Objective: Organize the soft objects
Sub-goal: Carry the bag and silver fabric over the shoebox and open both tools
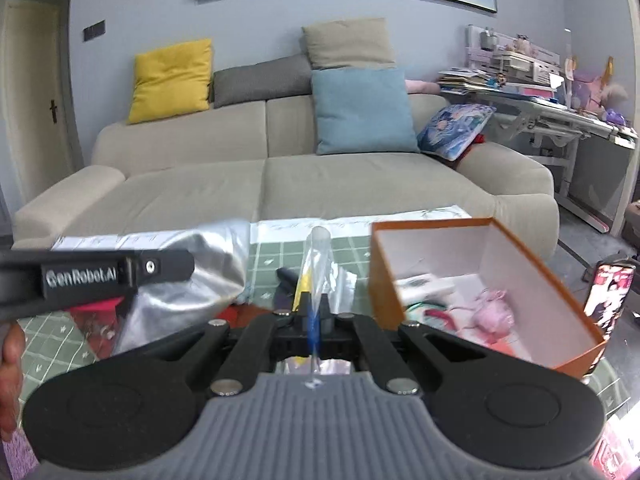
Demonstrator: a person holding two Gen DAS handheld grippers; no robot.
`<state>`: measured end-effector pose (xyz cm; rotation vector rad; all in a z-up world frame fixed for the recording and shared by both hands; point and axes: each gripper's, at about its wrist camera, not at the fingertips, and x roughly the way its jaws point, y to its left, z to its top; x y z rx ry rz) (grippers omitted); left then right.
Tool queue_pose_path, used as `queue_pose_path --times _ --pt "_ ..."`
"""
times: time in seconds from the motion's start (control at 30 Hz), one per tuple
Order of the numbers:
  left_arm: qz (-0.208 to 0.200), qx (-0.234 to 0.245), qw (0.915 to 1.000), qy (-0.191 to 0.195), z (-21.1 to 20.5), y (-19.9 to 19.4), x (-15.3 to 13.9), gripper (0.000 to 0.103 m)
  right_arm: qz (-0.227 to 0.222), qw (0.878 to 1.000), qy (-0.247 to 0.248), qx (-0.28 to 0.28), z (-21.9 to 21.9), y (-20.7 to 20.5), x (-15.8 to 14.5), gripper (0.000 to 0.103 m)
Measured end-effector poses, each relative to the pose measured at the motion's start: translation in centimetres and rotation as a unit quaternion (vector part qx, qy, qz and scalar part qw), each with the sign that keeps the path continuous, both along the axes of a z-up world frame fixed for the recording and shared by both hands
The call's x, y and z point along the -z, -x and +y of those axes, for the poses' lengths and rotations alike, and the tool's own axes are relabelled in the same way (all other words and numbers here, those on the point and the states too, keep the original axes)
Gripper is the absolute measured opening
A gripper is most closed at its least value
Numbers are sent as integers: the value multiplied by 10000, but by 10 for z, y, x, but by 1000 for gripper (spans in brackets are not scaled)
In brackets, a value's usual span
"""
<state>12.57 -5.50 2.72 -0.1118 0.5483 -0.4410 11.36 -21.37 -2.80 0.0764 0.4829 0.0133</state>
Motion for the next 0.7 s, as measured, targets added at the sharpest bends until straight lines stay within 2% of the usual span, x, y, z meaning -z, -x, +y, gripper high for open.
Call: queue_pose_path --times 0.17,0.33,0.47,0.6,0.7 --pt "-60 386 9992 89 -45 -20 -18 1 0 9995 -47 300 -38 -9 -14 0" --pt "-5 742 9972 10 -98 -41 -23 1 -39 9968 414 687 -78 -25 -26 0" --pt "407 905 9946 -317 -142 -62 -6 1 642 9950 497 584 -108 -51 -16 0" --pt "863 1045 9880 -738 -177 -81 23 1 1452 9858 725 432 -124 -73 17 0" --pt "1041 1164 9826 -1001 -194 -86 44 1 1941 9770 815 331 -132 -83 42 0"
